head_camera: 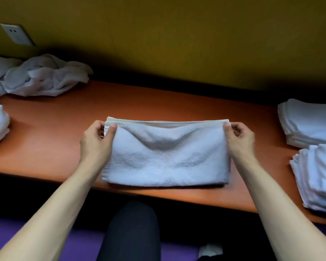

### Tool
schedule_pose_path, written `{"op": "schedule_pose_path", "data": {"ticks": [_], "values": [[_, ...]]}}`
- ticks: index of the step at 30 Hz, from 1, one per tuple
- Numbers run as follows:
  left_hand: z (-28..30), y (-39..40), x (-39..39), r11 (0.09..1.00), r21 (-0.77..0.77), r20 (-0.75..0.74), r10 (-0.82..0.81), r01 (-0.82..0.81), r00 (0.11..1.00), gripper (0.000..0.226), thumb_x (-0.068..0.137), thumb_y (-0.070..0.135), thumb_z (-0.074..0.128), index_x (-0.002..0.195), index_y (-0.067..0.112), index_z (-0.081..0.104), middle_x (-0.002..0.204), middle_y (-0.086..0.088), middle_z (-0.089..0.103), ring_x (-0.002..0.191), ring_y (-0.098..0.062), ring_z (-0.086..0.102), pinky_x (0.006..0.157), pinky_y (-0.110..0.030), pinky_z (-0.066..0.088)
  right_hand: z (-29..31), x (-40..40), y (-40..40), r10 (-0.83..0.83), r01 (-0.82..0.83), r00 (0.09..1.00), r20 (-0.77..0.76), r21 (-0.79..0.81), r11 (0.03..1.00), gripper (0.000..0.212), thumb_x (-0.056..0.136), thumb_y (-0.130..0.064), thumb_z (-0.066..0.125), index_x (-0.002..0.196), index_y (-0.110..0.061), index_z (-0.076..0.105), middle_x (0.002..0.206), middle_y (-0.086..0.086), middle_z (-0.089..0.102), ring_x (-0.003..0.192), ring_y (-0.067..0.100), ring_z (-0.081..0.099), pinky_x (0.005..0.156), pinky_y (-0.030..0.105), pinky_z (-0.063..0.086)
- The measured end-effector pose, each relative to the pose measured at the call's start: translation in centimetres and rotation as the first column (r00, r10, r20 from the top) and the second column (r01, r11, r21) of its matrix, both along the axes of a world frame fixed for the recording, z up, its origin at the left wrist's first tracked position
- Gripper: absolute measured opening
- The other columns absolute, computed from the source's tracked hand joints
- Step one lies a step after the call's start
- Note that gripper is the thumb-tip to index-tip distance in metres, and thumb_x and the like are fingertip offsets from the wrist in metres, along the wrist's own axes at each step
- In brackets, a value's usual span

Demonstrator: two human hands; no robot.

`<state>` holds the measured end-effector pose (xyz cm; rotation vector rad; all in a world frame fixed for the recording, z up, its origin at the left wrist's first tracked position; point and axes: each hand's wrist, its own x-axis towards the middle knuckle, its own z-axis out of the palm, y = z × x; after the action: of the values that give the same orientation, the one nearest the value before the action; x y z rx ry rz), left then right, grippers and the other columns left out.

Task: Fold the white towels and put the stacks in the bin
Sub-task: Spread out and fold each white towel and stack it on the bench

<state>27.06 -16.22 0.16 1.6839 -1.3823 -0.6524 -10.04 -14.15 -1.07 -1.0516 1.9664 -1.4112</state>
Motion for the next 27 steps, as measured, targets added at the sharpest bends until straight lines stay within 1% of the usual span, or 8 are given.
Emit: {"op": "schedule_pose_path", "data": {"ticks": [6,12,14,17,19,22,25,27], "values": [[-2.2,-4.3,-0.8,0.998,0.056,0.09,0.032,-0.037,0.995,0.028,0.097,0.04,0.06,0.083,0.016,0.061,0.065,0.004,0.053,0.059,-0.018,0.048,0.056,-0.034,0.036,-1.6,-0.2,-4.2,-0.015,0.025,0.994,-0.111,0.088,0.996,0.021,0.096,-0.031,0.064,0.091,-0.012,0.067,0.072,-0.002,0.058,0.063,0.011,0.049,0.05,0.016,0.035],[-5.5,-5.4,-0.8,0.992,0.069,0.171,0.094,-0.107,0.981,0.022,0.099,0.038,0.058,0.104,0.018,0.062,0.086,0.001,0.062,0.09,-0.034,0.06,0.078,-0.041,0.043,-3.0,-0.1,-4.6,0.055,0.016,0.961,-0.27,0.253,0.967,0.018,0.097,-0.035,0.06,0.098,-0.018,0.065,0.082,-0.006,0.063,0.082,0.023,0.061,0.066,0.03,0.038],[-5.7,-4.4,-1.4,0.996,-0.005,0.356,0.089,-0.093,0.93,0.031,0.098,0.036,0.057,0.12,0.015,0.058,0.108,-0.007,0.061,0.101,-0.038,0.055,0.091,-0.046,0.04,-3.3,-0.1,-3.8,0.049,0.042,0.951,-0.306,0.283,0.958,0.021,0.097,-0.035,0.058,0.106,-0.016,0.063,0.097,0.001,0.066,0.093,0.026,0.061,0.073,0.031,0.04],[-6.2,-0.6,-3.5,0.976,-0.087,0.569,-0.117,0.2,0.814,0.044,0.096,0.038,0.045,0.131,0.016,0.059,0.129,-0.013,0.059,0.112,-0.039,0.056,0.096,-0.049,0.042,-3.5,0.2,-1.1,0.06,0.06,0.939,-0.34,0.331,0.942,0.03,0.094,-0.04,0.055,0.114,-0.018,0.06,0.11,0.006,0.064,0.101,0.03,0.06,0.079,0.036,0.045],[-7.3,2.6,-4.5,0.93,0.006,0.658,-0.28,0.367,0.699,0.052,0.098,0.044,0.04,0.143,0.023,0.054,0.149,-0.011,0.05,0.133,-0.036,0.048,0.109,-0.049,0.035,-3.5,0.8,1.3,0.085,0.083,0.921,-0.38,0.406,0.91,0.036,0.094,-0.048,0.053,0.115,-0.019,0.057,0.11,0.005,0.065,0.102,0.031,0.06,0.08,0.038,0.045],[-8.5,5.3,-4.9,0.895,0.195,0.712,-0.41,0.401,0.57,0.058,0.103,0.052,0.026,0.158,0.034,0.03,0.167,-0.003,0.023,0.154,-0.03,0.02,0.123,-0.045,0.013,-2.9,1.8,4.7,0.134,0.12,0.895,-0.425,0.521,0.845,0.041,0.092,-0.058,0.051,0.107,-0.02,0.054,0.102,0.005,0.063,0.094,0.031,0.057,0.076,0.037,0.041],[-8.4,5.3,-5.0,0.894,0.245,0.713,-0.429,0.375,0.555,0.059,0.103,0.053,0.02,0.16,0.036,0.021,0.169,-0.002,0.015,0.156,-0.028,0.012,0.125,-0.043,0.005,-2.1,2.3,6.6,0.173,0.088,0.924,-0.341,0.629,0.772,0.044,0.089,-0.06,0.056,0.105,-0.02,0.05,0.094,0.003,0.059,0.088,0.028,0.053,0.074,0.036,0.041],[-8.1,5.0,-5.1,0.886,0.277,0.697,-0.451,0.371,0.557,0.06,0.103,0.055,0.015,0.16,0.038,0.017,0.17,-0.001,0.011,0.157,-0.026,0.007,0.125,-0.041,0.0,-1.7,2.4,6.9,0.079,0.009,0.989,-0.123,0.592,0.806,0.041,0.089,-0.051,0.065,0.106,-0.015,0.056,0.095,0.0,0.065,0.087,0.026,0.059,0.072,0.035,0.043]]}}
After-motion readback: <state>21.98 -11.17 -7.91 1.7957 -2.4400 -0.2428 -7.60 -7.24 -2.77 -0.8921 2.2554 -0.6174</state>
